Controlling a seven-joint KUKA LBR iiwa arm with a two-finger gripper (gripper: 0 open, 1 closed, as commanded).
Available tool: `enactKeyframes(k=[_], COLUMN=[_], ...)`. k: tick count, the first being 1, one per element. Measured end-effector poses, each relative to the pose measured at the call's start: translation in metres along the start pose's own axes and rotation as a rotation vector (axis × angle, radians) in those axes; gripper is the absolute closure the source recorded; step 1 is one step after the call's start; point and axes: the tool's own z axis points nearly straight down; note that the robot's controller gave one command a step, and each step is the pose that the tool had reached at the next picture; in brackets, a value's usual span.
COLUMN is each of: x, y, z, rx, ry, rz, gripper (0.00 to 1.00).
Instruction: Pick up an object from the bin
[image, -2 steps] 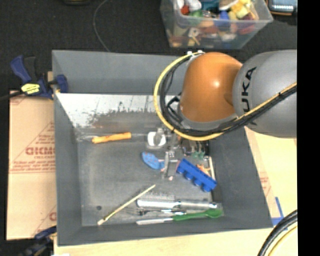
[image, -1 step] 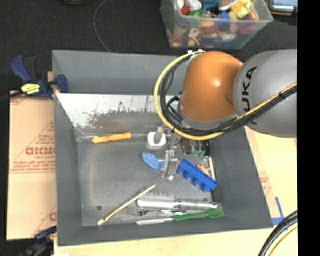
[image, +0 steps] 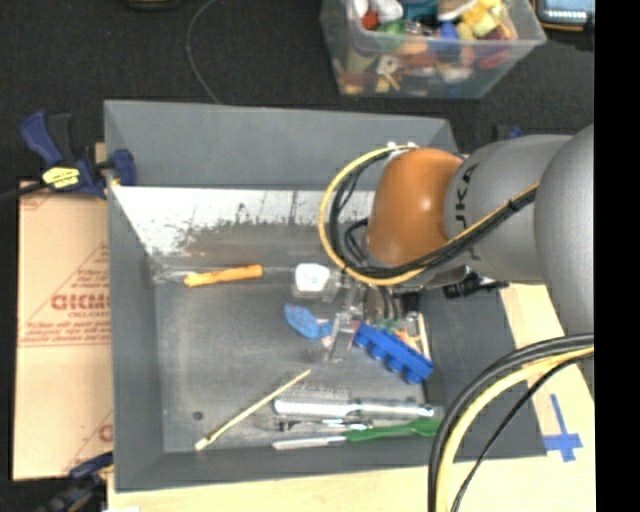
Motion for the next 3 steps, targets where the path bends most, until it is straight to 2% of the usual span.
enactKeyframes(k=[1, 2, 3], x=[0.000, 0.005, -0.001], y=[-0.001, -0.034, -0.004], z=[0.038, 0.038, 0.036], rx=[-0.002, 0.002, -0.004], ry=[-0.007, 0.002, -0.011], rz=[-0.113, 0.179, -0.085], gripper=[0.00, 0.00, 0.00])
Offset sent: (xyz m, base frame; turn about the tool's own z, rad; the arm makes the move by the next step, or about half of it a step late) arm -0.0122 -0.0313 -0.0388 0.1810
